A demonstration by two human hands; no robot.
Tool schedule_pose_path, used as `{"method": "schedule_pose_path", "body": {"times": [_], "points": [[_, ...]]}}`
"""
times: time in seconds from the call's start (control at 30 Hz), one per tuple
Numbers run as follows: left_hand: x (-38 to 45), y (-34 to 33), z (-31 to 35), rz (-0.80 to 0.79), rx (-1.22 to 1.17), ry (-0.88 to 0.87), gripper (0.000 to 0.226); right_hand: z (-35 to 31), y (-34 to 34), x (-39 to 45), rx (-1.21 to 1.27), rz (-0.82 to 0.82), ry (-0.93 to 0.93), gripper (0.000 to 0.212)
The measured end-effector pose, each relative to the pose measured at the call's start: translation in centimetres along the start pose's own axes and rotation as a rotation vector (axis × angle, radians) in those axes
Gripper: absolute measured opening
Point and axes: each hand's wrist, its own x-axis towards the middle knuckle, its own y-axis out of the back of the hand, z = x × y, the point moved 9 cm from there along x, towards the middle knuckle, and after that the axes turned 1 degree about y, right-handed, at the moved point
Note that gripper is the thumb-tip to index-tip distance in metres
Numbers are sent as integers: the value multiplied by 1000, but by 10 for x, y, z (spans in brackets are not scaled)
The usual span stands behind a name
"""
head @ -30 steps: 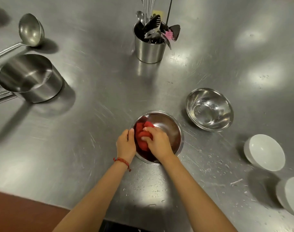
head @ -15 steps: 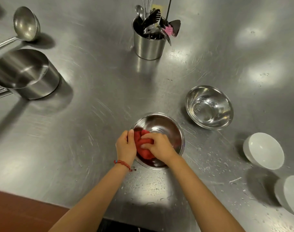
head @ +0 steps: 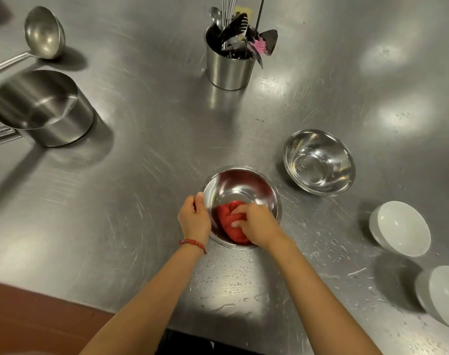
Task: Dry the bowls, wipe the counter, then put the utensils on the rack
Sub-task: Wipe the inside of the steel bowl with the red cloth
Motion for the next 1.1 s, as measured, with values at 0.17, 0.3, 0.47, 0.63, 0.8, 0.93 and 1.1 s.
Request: {"method": "schedule_pose_path", "body": {"times": [0.17, 0.3, 0.47, 0.63, 0.8, 0.93, 1.1], "points": [[-10, -3, -1, -20, 31, -28, 43, -19, -12, 10, 453, 75, 45, 20], [-7, -2, -2, -38, 14, -29, 41, -20, -12, 12, 523, 237, -1, 24], [-7, 1, -8, -1, -14, 29, 43, -15, -17, 3, 324, -110, 185, 24], [-9, -5, -1, -22, -7, -30, 45, -12, -17, 1, 486, -96, 154, 24], [-8, -4, -4, -55, 20, -40, 37, -7, -23, 0, 549, 158, 59, 25], [-22, -5, -14, -70, 3, -7, 33, 0, -24, 1, 514, 162, 20, 24], [-40, -7, -18, -63, -24, 17, 34, 7, -2, 1, 616, 589, -229, 27]]}}
